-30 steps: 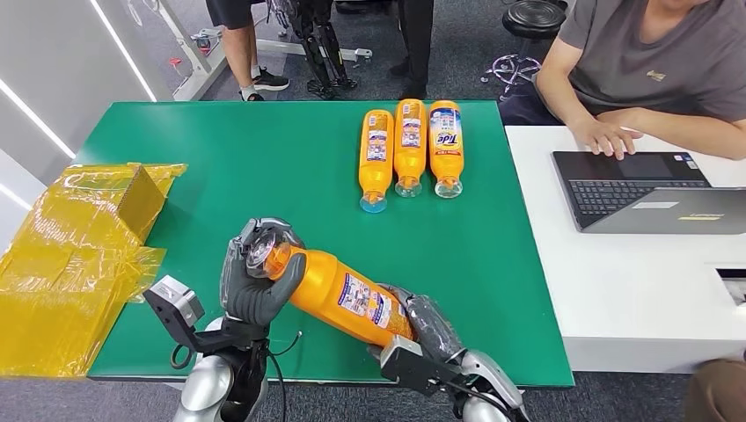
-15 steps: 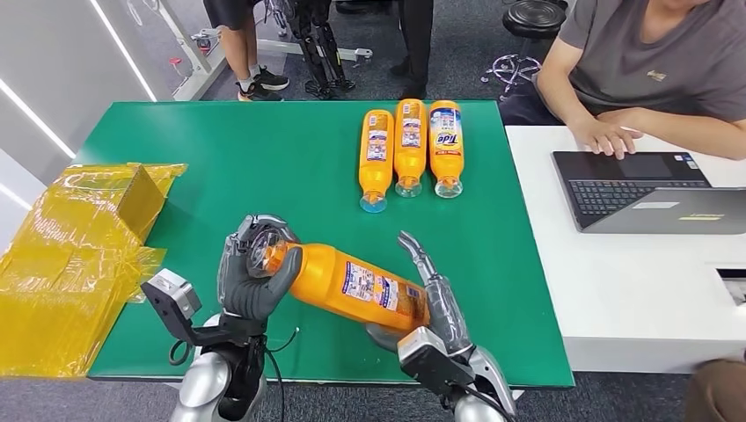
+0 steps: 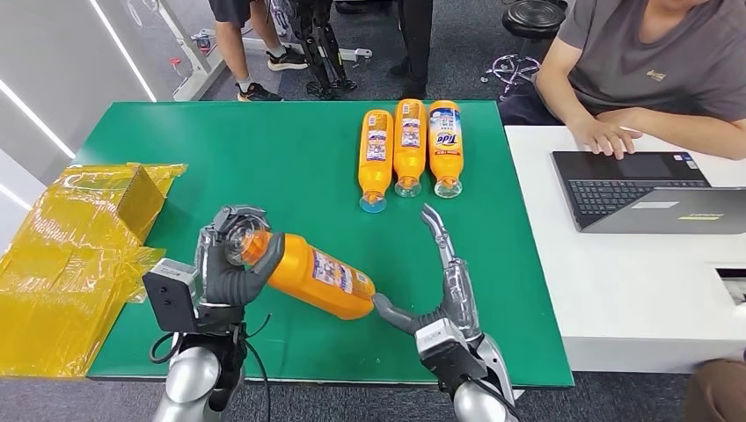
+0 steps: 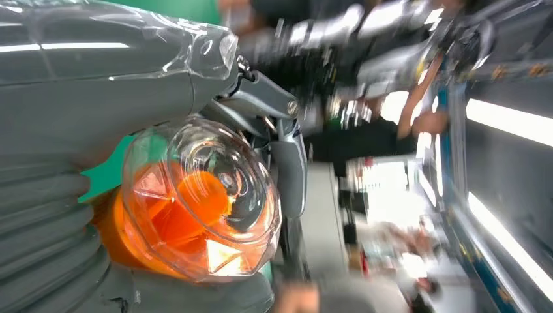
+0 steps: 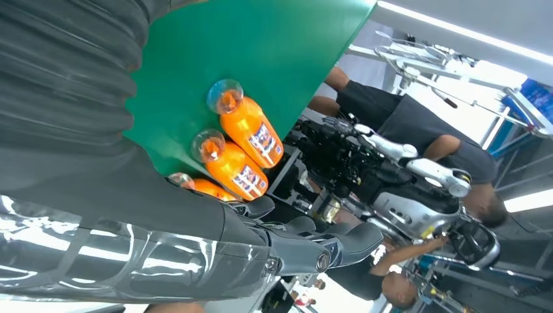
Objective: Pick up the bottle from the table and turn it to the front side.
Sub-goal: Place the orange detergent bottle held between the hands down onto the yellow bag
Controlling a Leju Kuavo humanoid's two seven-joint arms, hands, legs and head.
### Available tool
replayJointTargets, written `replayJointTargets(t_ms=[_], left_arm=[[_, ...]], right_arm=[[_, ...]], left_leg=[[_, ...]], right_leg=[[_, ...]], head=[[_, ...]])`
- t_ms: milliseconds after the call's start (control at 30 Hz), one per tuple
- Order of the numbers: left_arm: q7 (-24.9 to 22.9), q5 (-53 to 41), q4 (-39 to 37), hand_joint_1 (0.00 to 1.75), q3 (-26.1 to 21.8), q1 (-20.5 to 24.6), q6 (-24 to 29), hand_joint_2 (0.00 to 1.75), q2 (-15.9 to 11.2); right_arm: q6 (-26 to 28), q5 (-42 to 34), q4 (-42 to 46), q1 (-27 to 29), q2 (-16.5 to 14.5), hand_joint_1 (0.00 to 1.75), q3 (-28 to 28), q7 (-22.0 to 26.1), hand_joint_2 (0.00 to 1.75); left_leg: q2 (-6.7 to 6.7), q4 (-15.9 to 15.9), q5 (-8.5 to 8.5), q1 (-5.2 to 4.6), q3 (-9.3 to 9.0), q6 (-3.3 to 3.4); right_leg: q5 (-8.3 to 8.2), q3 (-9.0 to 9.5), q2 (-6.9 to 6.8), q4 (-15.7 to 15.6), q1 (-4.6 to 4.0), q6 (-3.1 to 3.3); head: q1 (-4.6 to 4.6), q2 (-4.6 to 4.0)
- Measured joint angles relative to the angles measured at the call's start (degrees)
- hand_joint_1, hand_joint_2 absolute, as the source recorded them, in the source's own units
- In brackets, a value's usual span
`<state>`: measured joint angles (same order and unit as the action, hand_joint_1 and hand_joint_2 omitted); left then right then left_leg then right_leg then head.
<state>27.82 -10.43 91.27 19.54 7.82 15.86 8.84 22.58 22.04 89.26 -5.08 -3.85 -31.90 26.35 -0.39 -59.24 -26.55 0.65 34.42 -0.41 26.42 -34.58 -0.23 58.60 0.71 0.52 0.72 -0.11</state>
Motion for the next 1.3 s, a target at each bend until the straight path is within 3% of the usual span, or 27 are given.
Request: replayJointTargets(t_ms=[233,433,667,800,1033,1200,1300], left_arm=[[-0.8,-2.8,0.3,1.75,-1.6,1.4,0.9,1.75,-1.7],[-2.2,-10.9,0.3,1.75,-2.3,2.6,4.6,1.75,-4.2],[-6.6,-27.6,-1.5,1.75,-5.6,8.6,11.2,1.75,-12.3],[-11.6,-40.0,-2.8,1.75,-7.1,11.3,11.2,1.75,-16.9],[-16.4,-52.4,-3.6,1.75,-8.1,13.4,8.5,1.75,-23.1],[-17.1,-57.0,-6.4,1.75,-8.1,15.3,7.4,1.75,-29.9],[-17.5,-58.3,-7.4,1.75,-7.9,15.3,7.1,1.75,-32.6]], right_arm=[[0.4,-0.5,0.0,-0.4,0.0,0.0,-0.3,0.3,1.75],[2.3,-1.0,0.1,-0.2,0.0,0.0,-0.3,0.6,1.75],[4.1,-0.1,2.2,1.7,0.0,0.0,-0.3,0.7,1.75],[4.1,0.3,3.5,2.2,0.0,0.0,-0.1,0.3,1.75],[4.0,-0.4,4.5,2.3,0.0,0.0,0.2,0.2,1.75],[4.0,-0.9,4.8,4.0,0.0,0.0,0.6,0.4,1.75],[4.0,-1.1,5.1,5.1,0.0,0.0,1.0,0.5,1.75]], left_leg=[[0.0,0.0,0.01,-0.01,0.0,-0.01],[0.01,0.0,0.0,-0.01,0.0,0.0],[0.01,0.0,0.07,0.05,-0.04,-0.1],[0.07,0.0,0.07,0.04,-0.05,-0.11],[0.17,0.0,0.07,0.02,-0.05,-0.11],[0.2,0.0,0.07,0.04,-0.07,-0.11],[0.21,0.0,0.07,0.05,-0.06,-0.11]], right_leg=[[0.0,0.01,0.0,0.0,0.0,0.0],[0.0,-0.01,0.01,0.0,0.0,0.0],[-0.04,-0.02,0.04,0.1,-0.02,0.07],[-0.04,-0.02,0.12,0.1,-0.03,0.08],[-0.06,-0.04,0.21,0.1,-0.02,0.09],[-0.06,-0.07,0.25,0.1,-0.02,0.11],[-0.06,-0.09,0.26,0.1,-0.03,0.12]], head=[[0.0,0.0],[0.0,0.0],[0.0,0.0],[-0.01,0.0],[-0.02,0.0],[0.0,0.0],[-0.01,0.0]])
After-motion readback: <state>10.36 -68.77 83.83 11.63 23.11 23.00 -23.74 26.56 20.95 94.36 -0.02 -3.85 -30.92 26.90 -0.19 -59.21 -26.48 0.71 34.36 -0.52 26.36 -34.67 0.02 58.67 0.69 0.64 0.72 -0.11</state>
